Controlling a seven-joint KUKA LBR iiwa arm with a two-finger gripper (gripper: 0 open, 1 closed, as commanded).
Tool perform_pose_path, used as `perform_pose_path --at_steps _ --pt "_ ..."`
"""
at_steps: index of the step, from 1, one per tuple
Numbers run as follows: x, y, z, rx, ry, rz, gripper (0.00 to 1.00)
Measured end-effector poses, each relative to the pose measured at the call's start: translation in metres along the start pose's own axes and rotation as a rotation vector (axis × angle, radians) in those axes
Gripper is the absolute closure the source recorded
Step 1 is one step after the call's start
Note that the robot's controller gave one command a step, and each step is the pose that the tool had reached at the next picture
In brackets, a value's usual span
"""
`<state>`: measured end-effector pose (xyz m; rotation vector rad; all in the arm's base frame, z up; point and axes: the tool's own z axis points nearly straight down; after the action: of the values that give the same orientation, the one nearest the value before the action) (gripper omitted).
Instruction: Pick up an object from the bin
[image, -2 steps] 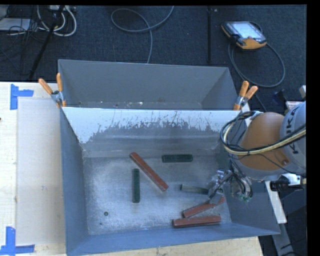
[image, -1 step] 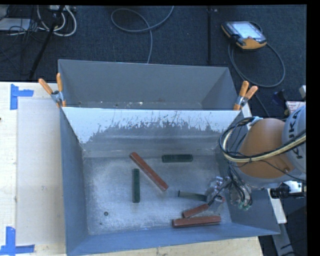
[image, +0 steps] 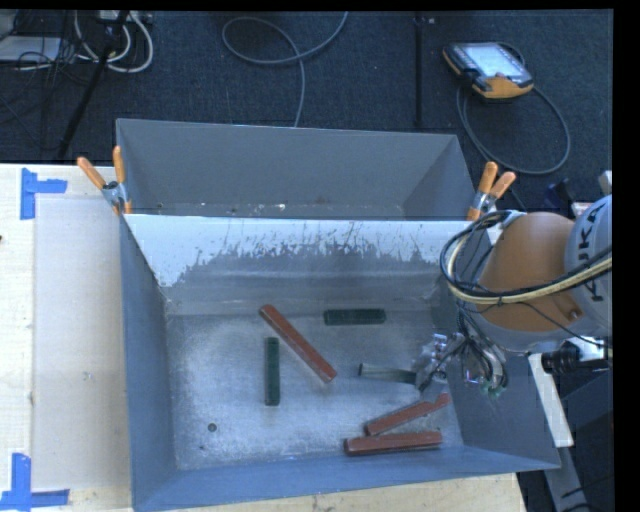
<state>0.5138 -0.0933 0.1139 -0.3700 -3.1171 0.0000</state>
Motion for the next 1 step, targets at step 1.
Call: perform_pose_path --at_steps 1 --pt "0.01 0.0202 0.027 -0.001 -0.006 -0.047 1.0"
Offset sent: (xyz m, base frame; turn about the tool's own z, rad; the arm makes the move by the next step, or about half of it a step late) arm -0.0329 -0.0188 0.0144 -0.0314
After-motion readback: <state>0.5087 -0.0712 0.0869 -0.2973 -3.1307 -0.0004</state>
